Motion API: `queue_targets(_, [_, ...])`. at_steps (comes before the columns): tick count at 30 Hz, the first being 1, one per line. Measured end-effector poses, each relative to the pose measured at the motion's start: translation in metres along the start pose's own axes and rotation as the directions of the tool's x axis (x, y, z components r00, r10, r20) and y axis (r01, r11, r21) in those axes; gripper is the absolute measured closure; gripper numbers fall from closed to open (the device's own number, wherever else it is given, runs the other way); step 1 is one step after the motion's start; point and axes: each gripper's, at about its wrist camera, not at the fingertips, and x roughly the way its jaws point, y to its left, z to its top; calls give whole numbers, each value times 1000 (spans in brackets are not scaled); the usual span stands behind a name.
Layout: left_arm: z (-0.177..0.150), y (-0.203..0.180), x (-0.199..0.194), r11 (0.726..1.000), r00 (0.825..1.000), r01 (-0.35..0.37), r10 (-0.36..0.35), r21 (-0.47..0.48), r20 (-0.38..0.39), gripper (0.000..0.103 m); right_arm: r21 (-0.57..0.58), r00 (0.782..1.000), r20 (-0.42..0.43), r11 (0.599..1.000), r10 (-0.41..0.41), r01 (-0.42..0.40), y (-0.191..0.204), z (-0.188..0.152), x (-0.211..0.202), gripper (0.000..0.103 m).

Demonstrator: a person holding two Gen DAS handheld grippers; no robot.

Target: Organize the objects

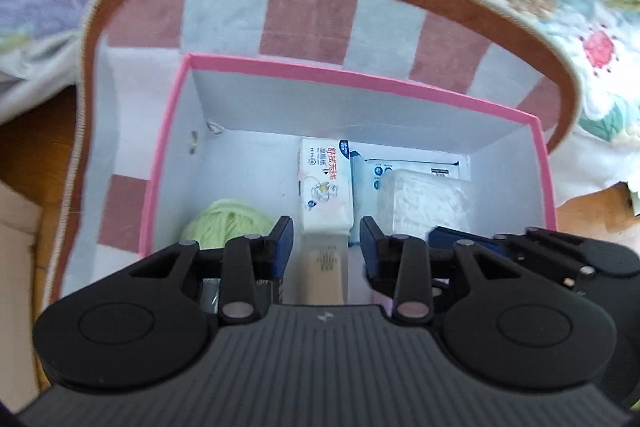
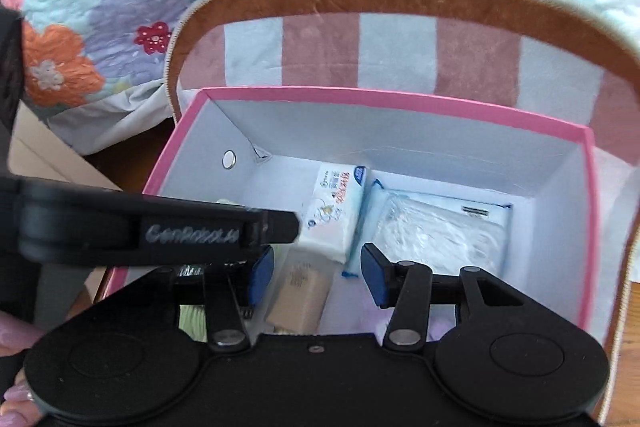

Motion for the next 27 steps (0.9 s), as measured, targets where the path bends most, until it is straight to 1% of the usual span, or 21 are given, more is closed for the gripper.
queue_targets(3, [-8,-7,-25,1000,1000,-24,25,20,-16,68,-2,1000,2,1000,-14,14,3,-6,-23,49])
queue_targets(6, [-17,-14,-56,997,998,-58,57,57,9,67,-36,1000,4,999,-24,24,9,-13,-49,49])
queue_targets(9, [-27,-14,-83,995,997,-80,79,63,20,64,-43,999,4,998,-37,37,13,-18,-76,48])
queue_targets(11, [-36,-14,-100,993,995,-94,93,72,20,62,-43,999,20,998,-42,43,16,-22,-94,44])
queue_targets(13, [-47,-15,-113,991,995,-103,101,89,19,62,-43,998,31,998,-49,50,19,-27,-111,43])
queue_targets(15, [-57,-14,-123,990,994,-108,107,95,17,59,-38,998,35,997,-60,61,21,-33,-126,40])
queue_targets(18, [-72,-11,-136,992,996,-92,91,85,9,57,-39,996,41,996,-78,79,25,-45,-145,38])
queue_targets(22, [-91,-13,-149,992,996,-93,91,85,20,56,-41,996,43,996,-81,83,29,-63,-164,36])
queue_targets(23, [-95,-13,-153,994,996,-82,81,73,21,56,-40,996,42,996,-83,84,30,-68,-167,35])
queue_targets(25, [-103,-13,-161,997,999,-36,35,62,19,55,-42,995,42,995,-92,93,31,-77,-172,34])
queue_targets(27, [-110,-15,-170,997,999,-30,27,68,38,53,-40,994,37,994,-103,105,33,-87,-175,34])
